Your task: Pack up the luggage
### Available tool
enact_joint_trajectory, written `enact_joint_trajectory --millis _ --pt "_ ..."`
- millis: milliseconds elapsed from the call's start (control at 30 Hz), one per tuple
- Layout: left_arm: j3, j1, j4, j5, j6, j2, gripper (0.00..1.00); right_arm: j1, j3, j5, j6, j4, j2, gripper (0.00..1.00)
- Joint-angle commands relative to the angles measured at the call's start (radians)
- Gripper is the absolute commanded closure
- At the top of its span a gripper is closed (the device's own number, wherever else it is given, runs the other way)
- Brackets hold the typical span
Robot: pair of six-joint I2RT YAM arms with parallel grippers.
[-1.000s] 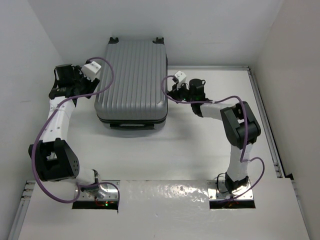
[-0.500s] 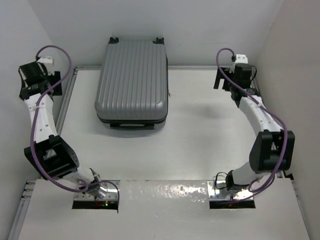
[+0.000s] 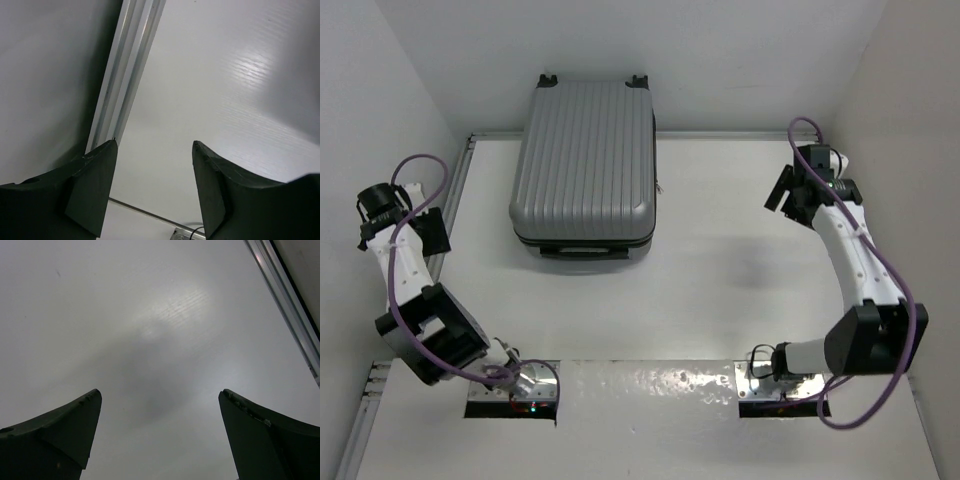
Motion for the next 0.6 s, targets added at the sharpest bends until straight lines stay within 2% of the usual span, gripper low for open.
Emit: enact_joint_trajectory --millis 0,200,567 --pt "0.002 -0.005 0.032 0.04 0.021 -0.09 0.41 0.003 -0.042 0.001 0.029 -0.045 -0.132 0.01" --pt "-0.027 -0.005 0.032 0.073 0.038 -0.131 0.41 0.003 -0.105 0.01 0.021 -0.022 -0.257 0.01" --pt "-0.056 -0.005 0.046 0.097 0.081 -0.183 0.41 0.003 -0.158 0.037 0.031 -0.031 -0.353 0.01"
